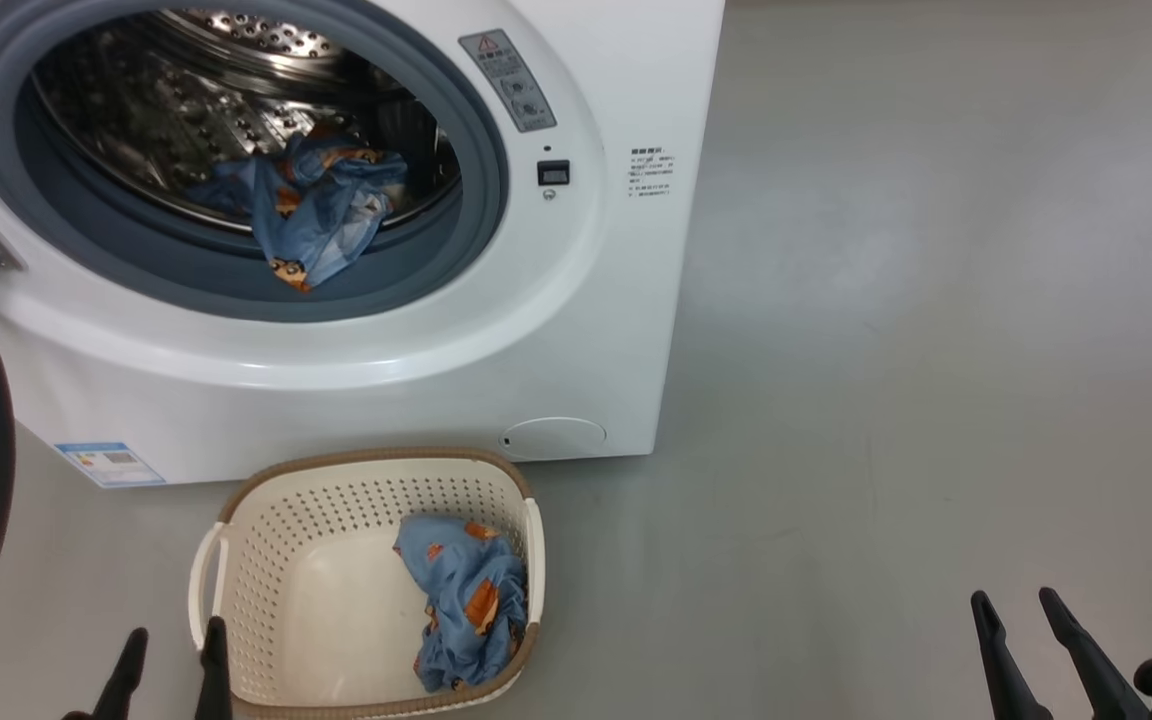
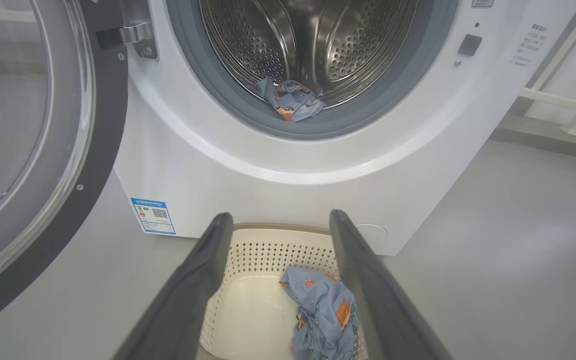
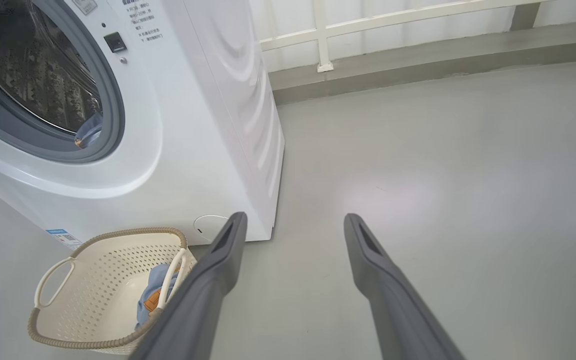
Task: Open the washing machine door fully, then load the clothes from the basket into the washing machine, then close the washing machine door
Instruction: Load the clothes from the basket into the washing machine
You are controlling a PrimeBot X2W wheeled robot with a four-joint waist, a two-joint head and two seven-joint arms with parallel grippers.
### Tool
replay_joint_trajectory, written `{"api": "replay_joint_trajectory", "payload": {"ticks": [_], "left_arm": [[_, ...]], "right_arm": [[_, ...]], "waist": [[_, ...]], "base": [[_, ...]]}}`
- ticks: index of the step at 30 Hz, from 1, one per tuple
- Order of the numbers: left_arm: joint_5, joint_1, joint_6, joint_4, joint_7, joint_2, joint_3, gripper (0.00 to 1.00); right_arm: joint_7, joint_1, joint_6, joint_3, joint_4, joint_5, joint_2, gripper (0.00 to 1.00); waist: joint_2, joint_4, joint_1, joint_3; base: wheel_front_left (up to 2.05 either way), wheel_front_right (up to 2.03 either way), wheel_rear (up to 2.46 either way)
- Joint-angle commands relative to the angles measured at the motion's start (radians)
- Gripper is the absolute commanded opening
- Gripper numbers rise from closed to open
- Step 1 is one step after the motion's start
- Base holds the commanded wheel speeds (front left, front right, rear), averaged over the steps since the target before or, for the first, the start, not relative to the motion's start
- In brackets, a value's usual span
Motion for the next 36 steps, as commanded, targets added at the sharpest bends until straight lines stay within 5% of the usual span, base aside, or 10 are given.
{"api": "replay_joint_trajectory", "payload": {"ticks": [1,15,36], "left_arm": [[-0.017,-0.051,-0.002,-0.004,-0.006,0.014,0.019,1.0],[-0.084,-0.223,-0.002,0.199,-0.006,0.059,-0.12,1.0],[-0.266,-0.591,-0.002,0.604,-0.006,0.146,-0.482,1.0]], "right_arm": [[-0.005,-0.041,0.003,0.023,-0.026,-0.006,-0.012,1.0],[-0.005,-0.132,0.003,0.038,-0.034,-0.018,0.026,1.0],[-0.005,-0.289,0.003,0.088,-0.042,-0.036,0.076,1.0]], "waist": [[0.0,-0.009,0.0,0.023],[0.0,-0.051,0.0,0.135],[0.0,-0.116,0.0,0.366]], "base": [[0.0,0.0,0.0],[0.0,0.0,0.0],[0.0,0.0,0.0]]}}
